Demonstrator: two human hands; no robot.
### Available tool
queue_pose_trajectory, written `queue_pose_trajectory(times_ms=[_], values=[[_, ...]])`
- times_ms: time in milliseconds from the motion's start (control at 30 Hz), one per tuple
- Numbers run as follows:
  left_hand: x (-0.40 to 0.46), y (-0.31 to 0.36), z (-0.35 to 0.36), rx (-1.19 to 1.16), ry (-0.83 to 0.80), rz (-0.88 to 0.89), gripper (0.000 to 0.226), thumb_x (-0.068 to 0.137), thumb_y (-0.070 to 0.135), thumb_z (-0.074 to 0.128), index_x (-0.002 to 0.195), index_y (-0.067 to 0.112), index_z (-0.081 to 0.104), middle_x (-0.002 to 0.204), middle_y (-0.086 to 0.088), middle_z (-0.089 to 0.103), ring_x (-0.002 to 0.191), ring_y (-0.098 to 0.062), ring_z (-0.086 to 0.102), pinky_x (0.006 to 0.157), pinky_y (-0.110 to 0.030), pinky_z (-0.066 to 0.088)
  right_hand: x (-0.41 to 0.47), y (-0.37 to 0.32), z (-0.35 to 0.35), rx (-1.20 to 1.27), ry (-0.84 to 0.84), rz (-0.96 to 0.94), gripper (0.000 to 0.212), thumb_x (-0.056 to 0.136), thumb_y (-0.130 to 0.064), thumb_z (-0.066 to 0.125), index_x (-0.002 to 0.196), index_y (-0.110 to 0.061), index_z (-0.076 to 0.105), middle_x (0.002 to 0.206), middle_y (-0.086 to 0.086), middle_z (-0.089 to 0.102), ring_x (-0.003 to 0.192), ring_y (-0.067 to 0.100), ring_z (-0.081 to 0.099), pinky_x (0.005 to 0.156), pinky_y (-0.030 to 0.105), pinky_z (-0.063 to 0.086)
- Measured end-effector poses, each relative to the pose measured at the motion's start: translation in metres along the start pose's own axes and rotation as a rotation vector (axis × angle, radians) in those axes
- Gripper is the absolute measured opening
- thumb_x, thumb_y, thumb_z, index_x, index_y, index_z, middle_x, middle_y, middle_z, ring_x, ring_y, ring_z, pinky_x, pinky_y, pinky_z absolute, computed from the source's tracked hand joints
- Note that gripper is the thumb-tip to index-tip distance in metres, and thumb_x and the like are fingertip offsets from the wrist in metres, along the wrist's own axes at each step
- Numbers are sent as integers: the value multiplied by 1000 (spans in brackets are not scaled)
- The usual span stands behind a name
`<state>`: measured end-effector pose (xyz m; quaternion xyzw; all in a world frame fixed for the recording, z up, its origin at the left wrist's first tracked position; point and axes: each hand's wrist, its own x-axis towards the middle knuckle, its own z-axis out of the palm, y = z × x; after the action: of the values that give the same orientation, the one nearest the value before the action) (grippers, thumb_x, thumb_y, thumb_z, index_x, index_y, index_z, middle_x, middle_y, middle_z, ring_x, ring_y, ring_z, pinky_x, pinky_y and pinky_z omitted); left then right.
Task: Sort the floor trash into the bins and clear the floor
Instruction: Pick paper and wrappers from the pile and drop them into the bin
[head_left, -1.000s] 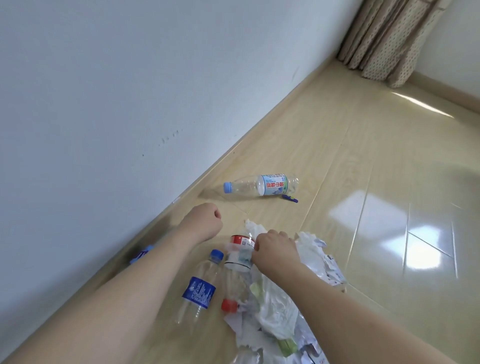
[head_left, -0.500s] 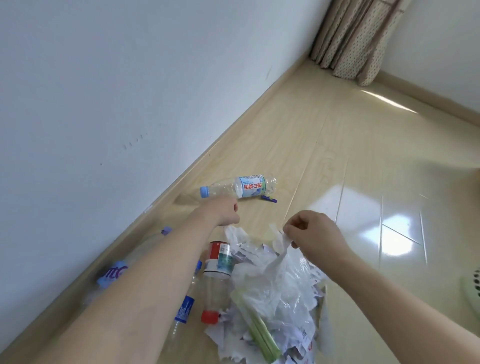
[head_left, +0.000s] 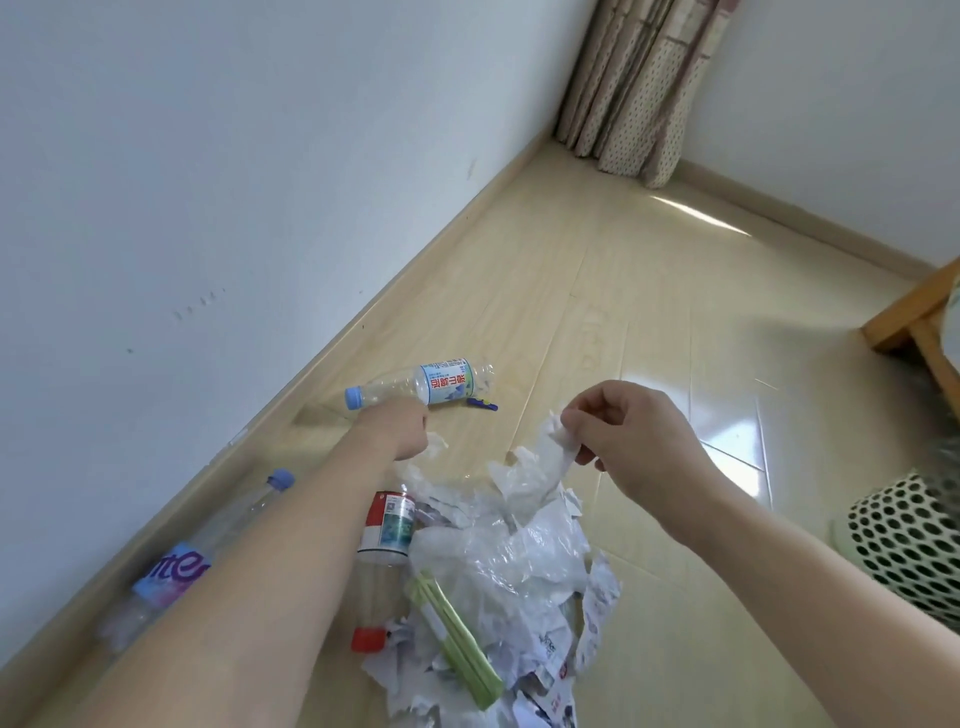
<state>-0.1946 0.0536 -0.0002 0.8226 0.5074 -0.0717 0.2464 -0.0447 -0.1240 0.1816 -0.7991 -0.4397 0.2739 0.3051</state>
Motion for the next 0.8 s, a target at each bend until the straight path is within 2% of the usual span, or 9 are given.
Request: queue_pose_trajectory(times_ms=[67, 133, 233, 367, 433, 533, 667, 800], values=[[-11, 7, -18, -68, 84, 25, 14, 87, 14, 49, 94, 15, 62, 104, -5, 64, 91, -23, 60, 77, -33, 51, -6, -4, -10, -1, 29, -15, 11, 89, -18, 62, 78, -17, 66, 66, -4, 70, 56, 5, 59, 62, 31, 50], [-26, 19, -38, -156, 141, 65, 7, 85, 15, 53, 85, 17, 59, 99, -3, 63, 82, -22, 57, 68, -31, 48, -13, -9, -21, 9, 55, -20, 12, 89, -18, 61, 78, -18, 66, 66, -5, 70, 62, 9, 62, 68, 38, 54], [-56, 45, -72, -405, 143, 126, 8, 82, 11, 55, 75, 15, 57, 78, 1, 60, 67, -18, 51, 57, -25, 39, -29, -12, -42, 51, 106, -11, 12, 89, -17, 59, 79, -16, 65, 65, -3, 70, 63, 14, 63, 73, 43, 56], [-101, 88, -111, -735, 95, 180, 7, 83, 4, 58, 78, 9, 60, 72, -9, 64, 60, -19, 60, 58, -26, 49, -51, -7, -76, 112, 179, 15, 13, 91, -13, 56, 80, -11, 63, 72, 6, 70, 65, 22, 67, 73, 44, 57], [-125, 119, -125, -810, 41, 229, 6, 85, 2, 59, 81, 6, 58, 75, -14, 65, 65, -25, 66, 59, -29, 53, -63, 0, -103, 145, 221, 19, 13, 91, -12, 54, 81, -10, 62, 75, 8, 69, 70, 29, 70, 72, 45, 59], [-158, 176, -134, -818, -52, 332, 4, 86, 3, 61, 86, 5, 58, 81, -18, 68, 74, -29, 70, 68, -35, 55, -85, 17, -154, 199, 288, 25, 11, 93, -11, 54, 86, -7, 61, 79, 10, 68, 74, 36, 70, 72, 46, 60], [-187, 267, -127, -716, -114, 454, 4, 86, 6, 64, 86, 8, 60, 75, -7, 66, 68, -21, 64, 66, -32, 53, -117, 60, -232, 260, 420, 81, 11, 94, -8, 52, 93, -3, 62, 85, 15, 68, 68, 30, 70, 72, 44, 60], [-206, 376, -108, -577, -154, 552, 5, 87, 10, 65, 88, 10, 60, 74, -3, 61, 65, -16, 57, 60, -26, 46, -154, 123, -307, 298, 549, 167, 12, 96, -11, 53, 94, -7, 64, 89, 13, 68, 67, 21, 68, 58, 29, 57]])
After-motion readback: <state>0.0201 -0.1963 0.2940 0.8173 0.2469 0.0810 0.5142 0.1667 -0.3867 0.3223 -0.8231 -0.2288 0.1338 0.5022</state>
